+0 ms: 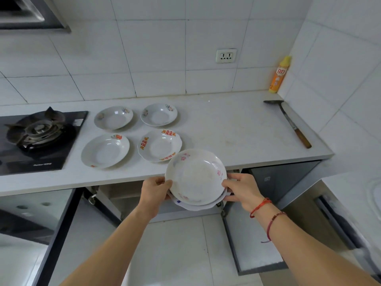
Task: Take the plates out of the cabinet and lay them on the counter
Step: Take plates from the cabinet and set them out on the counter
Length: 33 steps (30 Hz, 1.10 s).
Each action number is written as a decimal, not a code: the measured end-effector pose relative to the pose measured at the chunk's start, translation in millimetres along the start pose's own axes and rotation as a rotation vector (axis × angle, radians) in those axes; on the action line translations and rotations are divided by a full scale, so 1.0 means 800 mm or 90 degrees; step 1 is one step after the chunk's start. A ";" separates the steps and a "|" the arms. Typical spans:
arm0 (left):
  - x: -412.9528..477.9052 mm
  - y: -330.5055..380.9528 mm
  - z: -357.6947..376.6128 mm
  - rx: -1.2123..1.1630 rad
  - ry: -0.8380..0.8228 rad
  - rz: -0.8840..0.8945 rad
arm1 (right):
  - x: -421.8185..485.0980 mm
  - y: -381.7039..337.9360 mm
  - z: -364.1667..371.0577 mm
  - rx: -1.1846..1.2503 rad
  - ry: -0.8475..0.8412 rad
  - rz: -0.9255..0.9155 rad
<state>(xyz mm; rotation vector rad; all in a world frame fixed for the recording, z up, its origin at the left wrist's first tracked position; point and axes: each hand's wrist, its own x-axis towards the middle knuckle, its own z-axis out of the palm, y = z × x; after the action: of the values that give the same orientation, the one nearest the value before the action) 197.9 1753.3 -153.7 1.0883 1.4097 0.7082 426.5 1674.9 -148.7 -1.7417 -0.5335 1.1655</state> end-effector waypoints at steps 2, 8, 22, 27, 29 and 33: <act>-0.002 0.006 -0.003 -0.004 0.000 0.002 | -0.001 -0.006 0.002 -0.001 -0.004 -0.005; -0.008 0.022 -0.001 -0.002 -0.008 0.019 | 0.000 -0.017 0.002 -0.006 -0.012 -0.019; 0.000 0.051 0.041 -0.022 0.009 0.040 | 0.023 -0.048 -0.034 0.004 -0.020 -0.030; 0.019 0.062 0.056 -0.018 0.020 0.024 | 0.044 -0.059 -0.042 -0.004 -0.008 -0.029; 0.029 0.066 0.061 -0.013 0.020 0.023 | 0.053 -0.062 -0.043 -0.003 -0.005 -0.027; 0.056 0.071 0.073 0.001 0.009 0.017 | 0.077 -0.066 -0.044 -0.003 0.008 -0.023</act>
<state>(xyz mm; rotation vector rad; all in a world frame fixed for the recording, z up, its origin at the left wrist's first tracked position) 270.7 1805.6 -129.9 1.1074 1.4104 0.7362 492.8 1729.7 -128.1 -1.7356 -0.5595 1.1278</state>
